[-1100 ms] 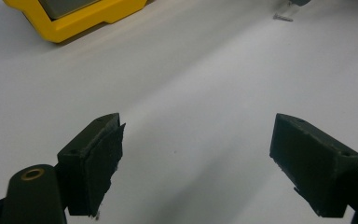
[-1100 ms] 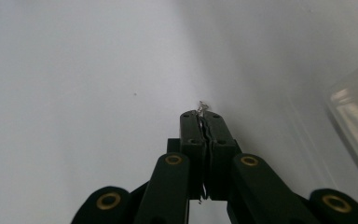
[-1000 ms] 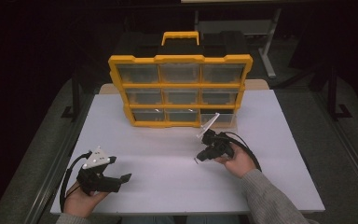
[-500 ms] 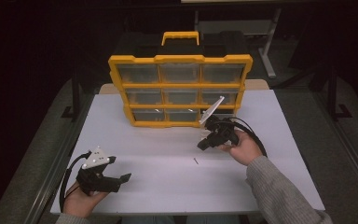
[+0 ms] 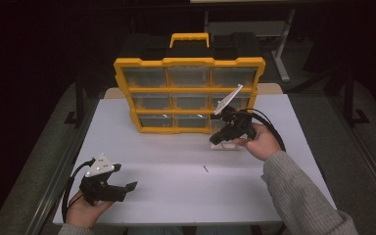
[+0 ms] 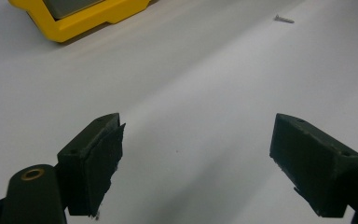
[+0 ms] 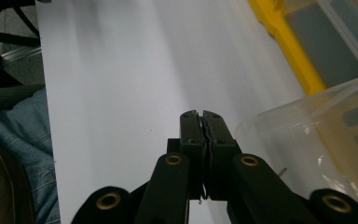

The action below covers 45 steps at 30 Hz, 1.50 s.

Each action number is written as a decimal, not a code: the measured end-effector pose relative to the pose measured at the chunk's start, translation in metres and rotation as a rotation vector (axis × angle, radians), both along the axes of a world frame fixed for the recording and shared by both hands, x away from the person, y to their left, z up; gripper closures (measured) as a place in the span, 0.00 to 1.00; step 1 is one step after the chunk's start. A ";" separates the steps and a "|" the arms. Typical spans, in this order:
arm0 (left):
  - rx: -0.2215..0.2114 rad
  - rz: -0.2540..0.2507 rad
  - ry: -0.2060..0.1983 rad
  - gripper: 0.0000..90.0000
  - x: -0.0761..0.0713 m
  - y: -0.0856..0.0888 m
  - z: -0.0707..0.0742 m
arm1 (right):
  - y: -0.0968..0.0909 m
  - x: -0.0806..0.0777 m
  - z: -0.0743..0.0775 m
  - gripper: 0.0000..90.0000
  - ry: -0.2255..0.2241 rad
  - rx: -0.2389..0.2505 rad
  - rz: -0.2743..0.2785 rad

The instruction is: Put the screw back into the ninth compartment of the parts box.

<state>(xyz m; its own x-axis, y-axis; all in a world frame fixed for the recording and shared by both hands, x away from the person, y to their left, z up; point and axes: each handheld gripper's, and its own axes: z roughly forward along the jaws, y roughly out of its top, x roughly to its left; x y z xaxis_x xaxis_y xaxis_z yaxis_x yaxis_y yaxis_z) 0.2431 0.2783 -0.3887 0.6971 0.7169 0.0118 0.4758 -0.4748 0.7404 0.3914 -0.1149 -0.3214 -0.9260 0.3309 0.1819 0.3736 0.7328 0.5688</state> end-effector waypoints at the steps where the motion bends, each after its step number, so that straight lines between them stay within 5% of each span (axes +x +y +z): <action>1: 0.000 0.000 0.000 0.18 0.000 0.000 0.000 | 0.000 0.000 0.000 0.97 0.000 0.000 0.000; 23: -0.004 0.007 0.001 0.18 -0.001 0.001 0.001 | -0.021 0.021 0.033 0.97 -0.045 0.002 -0.061; 34: -0.003 0.004 -0.003 0.18 0.000 0.001 0.001 | -0.031 0.032 0.026 0.97 -0.032 -0.012 -0.121; 38: -0.001 0.004 -0.004 0.18 -0.001 0.001 0.001 | -0.031 0.036 0.020 0.97 -0.047 -0.013 -0.130; 45: -0.001 0.004 -0.004 0.18 0.000 0.002 0.001 | -0.033 0.040 0.001 0.96 -0.008 -0.041 -0.168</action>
<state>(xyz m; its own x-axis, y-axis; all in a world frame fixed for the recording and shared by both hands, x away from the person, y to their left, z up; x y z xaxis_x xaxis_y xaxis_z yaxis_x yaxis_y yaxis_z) 0.2428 0.2803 -0.3874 0.6944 0.7195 0.0139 0.4749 -0.4726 0.7424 0.4315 -0.1475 -0.3207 -0.8583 0.4883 0.1579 0.4884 0.6830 0.5431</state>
